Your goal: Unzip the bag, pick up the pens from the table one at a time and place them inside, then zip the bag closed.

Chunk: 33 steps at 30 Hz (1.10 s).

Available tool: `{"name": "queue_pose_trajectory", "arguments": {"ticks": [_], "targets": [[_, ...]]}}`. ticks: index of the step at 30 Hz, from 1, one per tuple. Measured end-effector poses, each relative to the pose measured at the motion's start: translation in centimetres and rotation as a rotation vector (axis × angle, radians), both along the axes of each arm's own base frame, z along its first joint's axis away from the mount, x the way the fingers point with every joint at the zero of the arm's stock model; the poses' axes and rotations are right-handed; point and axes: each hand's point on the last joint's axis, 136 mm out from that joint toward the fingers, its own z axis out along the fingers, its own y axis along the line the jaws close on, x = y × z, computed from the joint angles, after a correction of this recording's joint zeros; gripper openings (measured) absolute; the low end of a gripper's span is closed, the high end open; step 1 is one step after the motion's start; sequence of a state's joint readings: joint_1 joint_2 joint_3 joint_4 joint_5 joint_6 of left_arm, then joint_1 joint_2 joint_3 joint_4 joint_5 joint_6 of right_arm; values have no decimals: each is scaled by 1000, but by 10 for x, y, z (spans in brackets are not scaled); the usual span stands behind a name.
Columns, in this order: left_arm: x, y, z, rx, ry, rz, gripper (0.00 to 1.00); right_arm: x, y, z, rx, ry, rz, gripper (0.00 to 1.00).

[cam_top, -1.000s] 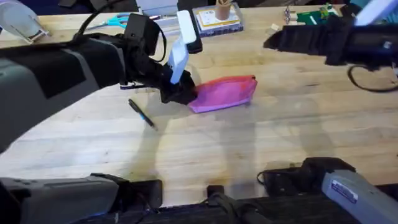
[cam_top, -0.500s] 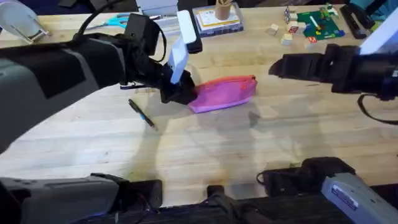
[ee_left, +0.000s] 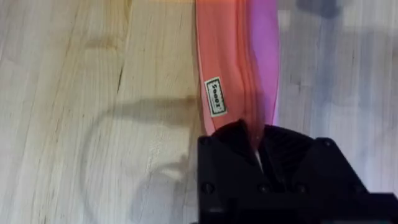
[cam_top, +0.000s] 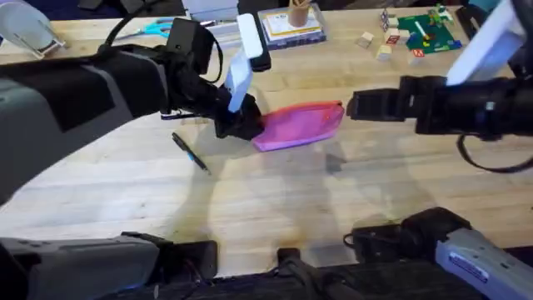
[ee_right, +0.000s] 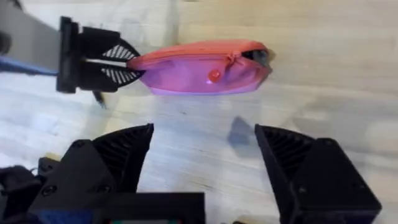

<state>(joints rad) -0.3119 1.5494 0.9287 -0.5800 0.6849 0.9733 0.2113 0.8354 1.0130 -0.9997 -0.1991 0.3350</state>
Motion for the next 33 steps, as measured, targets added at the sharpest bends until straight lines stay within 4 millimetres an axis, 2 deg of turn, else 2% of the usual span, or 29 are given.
{"name": "queue_pose_trajectory", "arguments": {"ticks": [10,18,33], "targets": [[0,0,0,0,0,0,100,17,19,-35,16,194,-84,998],[0,0,0,0,0,0,100,28,24,-60,31,314,-169,998],[0,0,0,0,0,0,99,56,33,-80,37,335,-189,998]]}}
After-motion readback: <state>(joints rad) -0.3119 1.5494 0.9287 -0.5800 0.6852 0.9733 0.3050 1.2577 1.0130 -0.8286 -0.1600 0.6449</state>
